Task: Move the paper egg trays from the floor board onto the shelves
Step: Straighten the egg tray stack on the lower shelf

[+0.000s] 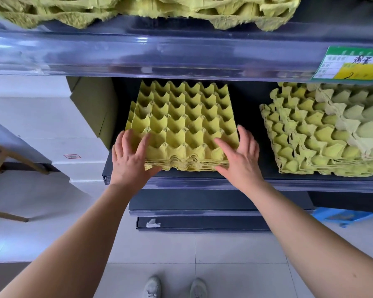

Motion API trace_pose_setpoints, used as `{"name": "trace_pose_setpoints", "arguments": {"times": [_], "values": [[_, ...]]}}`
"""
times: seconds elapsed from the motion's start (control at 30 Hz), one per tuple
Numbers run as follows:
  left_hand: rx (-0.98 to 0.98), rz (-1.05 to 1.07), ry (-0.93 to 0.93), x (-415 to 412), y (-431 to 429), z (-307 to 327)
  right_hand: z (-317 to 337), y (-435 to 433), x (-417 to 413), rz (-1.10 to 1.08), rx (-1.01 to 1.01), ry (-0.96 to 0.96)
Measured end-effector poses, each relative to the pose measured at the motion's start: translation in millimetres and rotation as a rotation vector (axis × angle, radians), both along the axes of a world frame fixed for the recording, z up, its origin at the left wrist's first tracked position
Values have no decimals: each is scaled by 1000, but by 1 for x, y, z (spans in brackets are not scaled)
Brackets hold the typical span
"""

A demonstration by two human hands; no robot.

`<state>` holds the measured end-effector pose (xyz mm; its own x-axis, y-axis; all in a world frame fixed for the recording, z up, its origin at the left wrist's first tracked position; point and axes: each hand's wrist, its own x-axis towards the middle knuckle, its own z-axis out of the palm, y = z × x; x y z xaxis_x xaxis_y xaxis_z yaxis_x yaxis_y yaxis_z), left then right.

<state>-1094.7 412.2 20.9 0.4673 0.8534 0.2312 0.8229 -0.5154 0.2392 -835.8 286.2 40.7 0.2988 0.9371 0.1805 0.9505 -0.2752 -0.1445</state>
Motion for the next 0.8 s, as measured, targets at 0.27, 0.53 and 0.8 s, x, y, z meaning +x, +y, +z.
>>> {"name": "trace_pose_setpoints", "arguments": {"times": [0.27,0.53,0.8], "values": [[-349,78,-279,3,8,10,3,1,-2,-54,-115,351],[-403,104,-336,3,11,11,2,3,-8,-111,17,580],[-354,92,-452,-1,9,21,12,-2,-14,-102,165,592]]}}
